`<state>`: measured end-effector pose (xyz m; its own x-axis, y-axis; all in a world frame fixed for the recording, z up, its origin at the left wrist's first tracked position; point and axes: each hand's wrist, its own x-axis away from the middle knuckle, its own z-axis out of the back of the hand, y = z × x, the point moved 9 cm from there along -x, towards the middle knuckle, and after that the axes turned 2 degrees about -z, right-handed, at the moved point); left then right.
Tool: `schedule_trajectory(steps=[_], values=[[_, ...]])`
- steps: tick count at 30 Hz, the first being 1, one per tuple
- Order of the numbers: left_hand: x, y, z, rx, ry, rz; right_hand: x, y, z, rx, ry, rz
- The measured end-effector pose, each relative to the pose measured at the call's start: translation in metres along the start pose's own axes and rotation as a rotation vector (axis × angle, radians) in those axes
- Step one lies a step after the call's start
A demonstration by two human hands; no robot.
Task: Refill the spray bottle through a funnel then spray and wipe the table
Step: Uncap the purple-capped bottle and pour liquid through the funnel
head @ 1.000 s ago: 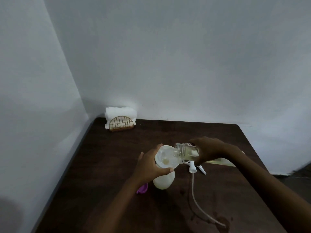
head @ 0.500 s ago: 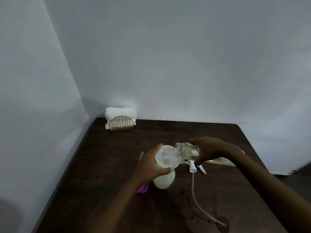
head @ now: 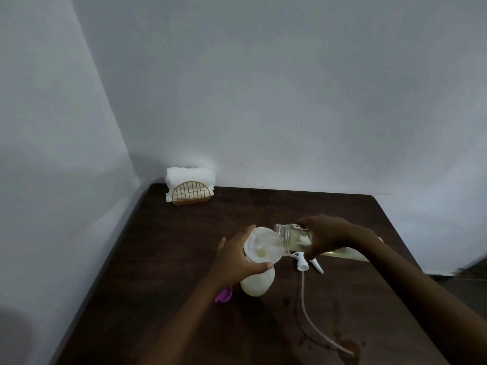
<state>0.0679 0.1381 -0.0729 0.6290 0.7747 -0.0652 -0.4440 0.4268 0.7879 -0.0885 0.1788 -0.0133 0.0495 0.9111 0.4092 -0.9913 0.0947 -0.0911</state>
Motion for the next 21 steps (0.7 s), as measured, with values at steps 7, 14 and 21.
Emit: schedule_trajectory(steps=[7,14,21], values=[[-0.001,0.002,0.001,0.015,0.003,-0.006,-0.003,0.002,-0.002,-0.053,0.024,0.012],[-0.003,-0.005,-0.001,0.015,-0.011,0.009,-0.011,0.003,-0.007,-0.201,0.023,0.075],[-0.005,-0.009,-0.002,-0.003,0.006,0.02,-0.016,0.013,0.0,-0.459,0.119,0.097]])
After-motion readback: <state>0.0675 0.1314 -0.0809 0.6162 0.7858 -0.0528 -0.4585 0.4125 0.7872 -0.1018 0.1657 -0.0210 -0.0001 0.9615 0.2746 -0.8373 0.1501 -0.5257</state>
